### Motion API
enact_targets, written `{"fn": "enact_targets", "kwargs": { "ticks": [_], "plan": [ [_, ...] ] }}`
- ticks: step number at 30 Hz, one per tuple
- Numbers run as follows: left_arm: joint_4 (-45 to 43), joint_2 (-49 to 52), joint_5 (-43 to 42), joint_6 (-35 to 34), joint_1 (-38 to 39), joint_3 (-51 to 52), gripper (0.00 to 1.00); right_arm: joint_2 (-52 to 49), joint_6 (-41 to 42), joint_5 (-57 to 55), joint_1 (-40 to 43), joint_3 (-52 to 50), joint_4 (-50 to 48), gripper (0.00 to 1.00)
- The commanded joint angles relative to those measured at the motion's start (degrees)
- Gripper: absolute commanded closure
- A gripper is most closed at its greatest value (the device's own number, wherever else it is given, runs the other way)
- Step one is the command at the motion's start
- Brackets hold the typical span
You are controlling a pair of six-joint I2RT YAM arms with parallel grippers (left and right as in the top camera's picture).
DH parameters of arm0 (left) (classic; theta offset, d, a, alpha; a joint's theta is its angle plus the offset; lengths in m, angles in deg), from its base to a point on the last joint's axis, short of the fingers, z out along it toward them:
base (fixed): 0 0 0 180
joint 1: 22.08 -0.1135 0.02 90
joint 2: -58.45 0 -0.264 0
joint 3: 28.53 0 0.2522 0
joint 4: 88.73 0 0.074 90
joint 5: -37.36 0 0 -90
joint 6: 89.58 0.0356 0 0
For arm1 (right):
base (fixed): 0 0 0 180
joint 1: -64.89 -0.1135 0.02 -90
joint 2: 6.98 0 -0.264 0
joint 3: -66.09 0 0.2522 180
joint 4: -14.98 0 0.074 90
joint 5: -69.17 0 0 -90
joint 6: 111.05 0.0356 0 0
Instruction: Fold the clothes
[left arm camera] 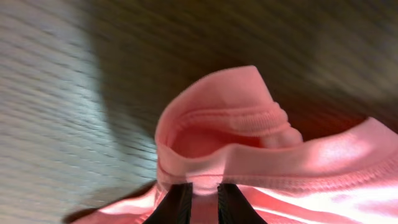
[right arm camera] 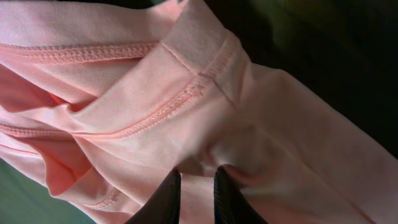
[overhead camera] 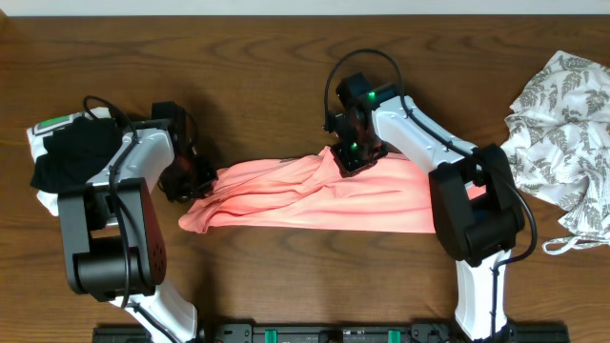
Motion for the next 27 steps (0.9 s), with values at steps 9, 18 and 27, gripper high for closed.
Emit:
{"fn": "enact_targets", "kwargs": {
  "ticks": [9, 18, 27],
  "plan": [
    [4.4, -2.4, 5.7, 1.2, -0.5, -3.7, 0.83, -1.1, 0.9, 0.0, 0.5, -0.3, 0.0, 0.82],
    [15.2, -15.2, 5.7, 0.9, -0.1, -5.3, 0.83, -1.1, 0.9, 0.0, 0.5, -0.3, -0.2, 0.82],
    [20.8, -17.3, 5.8, 0.9, 4.7, 4.1, 0.83, -1.1, 0.9, 0.0, 0.6, -0.3, -0.2, 0.81]
  ]
}}
